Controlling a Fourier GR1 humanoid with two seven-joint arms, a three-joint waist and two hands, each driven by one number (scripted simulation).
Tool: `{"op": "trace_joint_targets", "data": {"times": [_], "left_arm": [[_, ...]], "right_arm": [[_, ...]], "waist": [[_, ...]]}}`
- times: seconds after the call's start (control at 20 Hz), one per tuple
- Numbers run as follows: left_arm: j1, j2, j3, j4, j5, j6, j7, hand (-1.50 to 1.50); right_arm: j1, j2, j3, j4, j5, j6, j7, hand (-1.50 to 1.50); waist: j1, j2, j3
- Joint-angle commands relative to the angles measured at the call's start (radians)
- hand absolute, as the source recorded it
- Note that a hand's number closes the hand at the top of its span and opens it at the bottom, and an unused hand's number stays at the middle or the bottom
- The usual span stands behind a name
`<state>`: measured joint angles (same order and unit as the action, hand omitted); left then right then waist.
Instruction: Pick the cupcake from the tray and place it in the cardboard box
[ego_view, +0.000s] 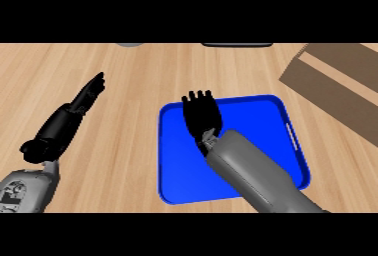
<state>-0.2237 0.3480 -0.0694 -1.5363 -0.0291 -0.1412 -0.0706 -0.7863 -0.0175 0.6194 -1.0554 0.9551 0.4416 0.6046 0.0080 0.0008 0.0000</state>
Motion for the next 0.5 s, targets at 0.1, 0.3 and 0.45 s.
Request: {"op": "trace_joint_targets", "data": {"times": [0.1, 0.3, 0.45], "left_arm": [[-0.027, -0.004, 0.040, 0.013, 0.011, -0.054, 0.014, 0.00], [-0.027, -0.072, 0.004, 0.082, -0.080, 0.013, -0.052, 0.00], [0.027, -0.036, 0.045, -0.018, -0.038, -0.049, -0.012, 0.00]], "right_arm": [[0.001, 0.006, -0.050, 0.092, 0.063, -0.018, -0.074, -1.50], [0.070, 0.007, -0.032, 0.061, 0.127, -0.031, -0.042, -1.50], [0.033, 0.017, -0.089, 0.150, 0.160, -0.086, -0.092, -1.50]], "waist": [[-0.004, 0.000, 0.000], [-0.011, -0.001, 0.000], [-0.002, 0.000, 0.000]]}}
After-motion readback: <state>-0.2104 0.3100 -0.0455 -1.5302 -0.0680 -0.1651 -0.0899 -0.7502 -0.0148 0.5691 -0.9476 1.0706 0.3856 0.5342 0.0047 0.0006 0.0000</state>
